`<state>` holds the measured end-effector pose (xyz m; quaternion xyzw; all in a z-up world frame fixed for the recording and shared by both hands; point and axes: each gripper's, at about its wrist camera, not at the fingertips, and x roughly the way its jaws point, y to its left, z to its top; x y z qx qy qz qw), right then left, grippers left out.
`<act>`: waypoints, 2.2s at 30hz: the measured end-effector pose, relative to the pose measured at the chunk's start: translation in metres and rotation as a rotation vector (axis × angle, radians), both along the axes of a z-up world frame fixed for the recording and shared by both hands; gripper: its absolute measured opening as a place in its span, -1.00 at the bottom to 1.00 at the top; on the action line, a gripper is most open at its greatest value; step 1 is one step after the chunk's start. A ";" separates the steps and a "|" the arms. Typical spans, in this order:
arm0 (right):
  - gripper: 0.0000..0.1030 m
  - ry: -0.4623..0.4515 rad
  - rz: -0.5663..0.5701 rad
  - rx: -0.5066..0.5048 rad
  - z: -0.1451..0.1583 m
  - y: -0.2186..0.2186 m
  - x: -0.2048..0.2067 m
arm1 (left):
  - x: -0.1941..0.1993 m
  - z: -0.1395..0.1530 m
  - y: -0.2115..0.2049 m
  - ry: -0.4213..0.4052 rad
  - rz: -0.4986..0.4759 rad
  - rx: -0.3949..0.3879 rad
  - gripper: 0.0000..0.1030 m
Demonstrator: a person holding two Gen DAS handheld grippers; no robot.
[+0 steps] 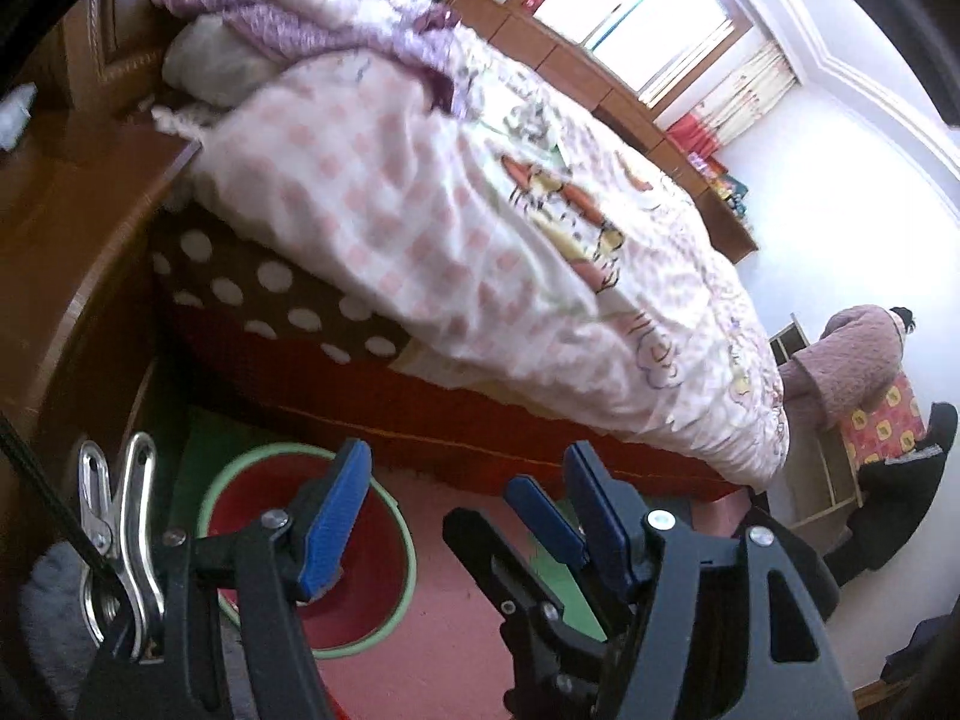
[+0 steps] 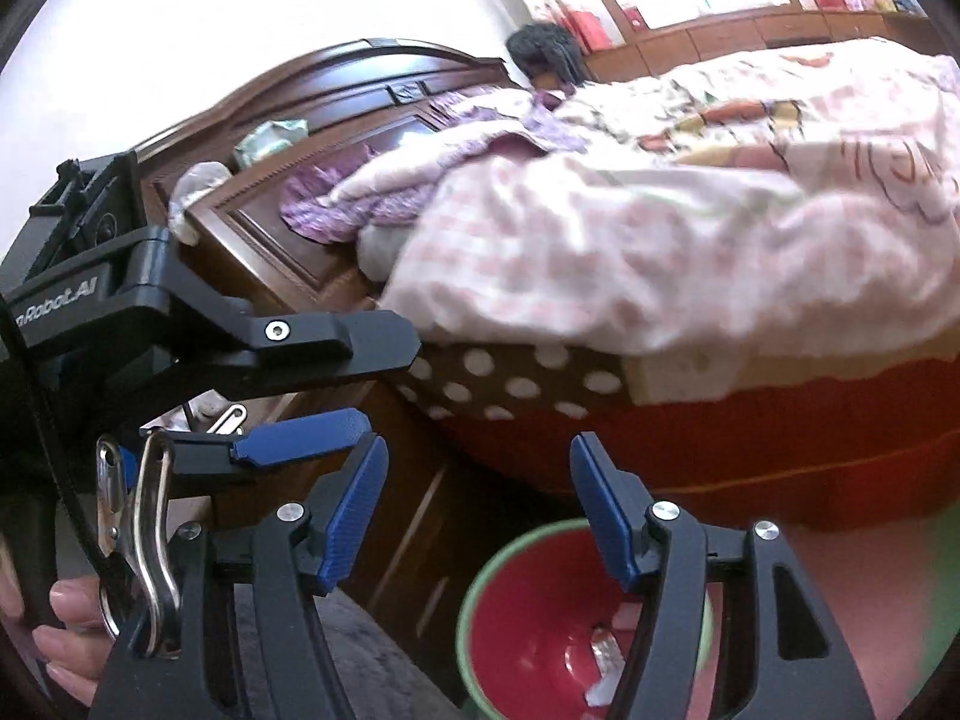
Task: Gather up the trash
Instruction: 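Raise both open grippers from the bin back to the bedside table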
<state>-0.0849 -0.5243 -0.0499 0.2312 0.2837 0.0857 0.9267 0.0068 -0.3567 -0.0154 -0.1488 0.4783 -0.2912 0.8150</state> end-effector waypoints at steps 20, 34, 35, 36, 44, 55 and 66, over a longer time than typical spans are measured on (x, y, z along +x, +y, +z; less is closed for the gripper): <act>0.36 -0.227 0.101 -0.071 0.096 0.074 -0.031 | -0.058 0.089 0.097 -0.183 0.062 -0.094 0.37; 0.42 -0.277 0.187 -0.063 0.119 0.124 -0.026 | -0.069 0.112 0.169 -0.324 0.165 0.005 0.37; 0.42 -0.278 0.197 -0.067 0.119 0.129 -0.025 | -0.067 0.111 0.176 -0.326 0.176 0.003 0.37; 0.43 -0.279 0.206 -0.070 0.120 0.133 -0.025 | -0.065 0.111 0.182 -0.328 0.188 0.001 0.37; 0.43 -0.289 0.290 -0.101 0.123 0.172 -0.020 | -0.069 0.112 0.220 -0.421 0.253 0.036 0.37; 0.43 -0.283 0.420 -0.105 0.115 0.228 0.001 | -0.056 0.089 0.283 -0.411 0.348 0.070 0.39; 0.43 -0.236 0.541 -0.147 0.094 0.290 0.029 | -0.043 0.058 0.357 -0.367 0.505 0.135 0.39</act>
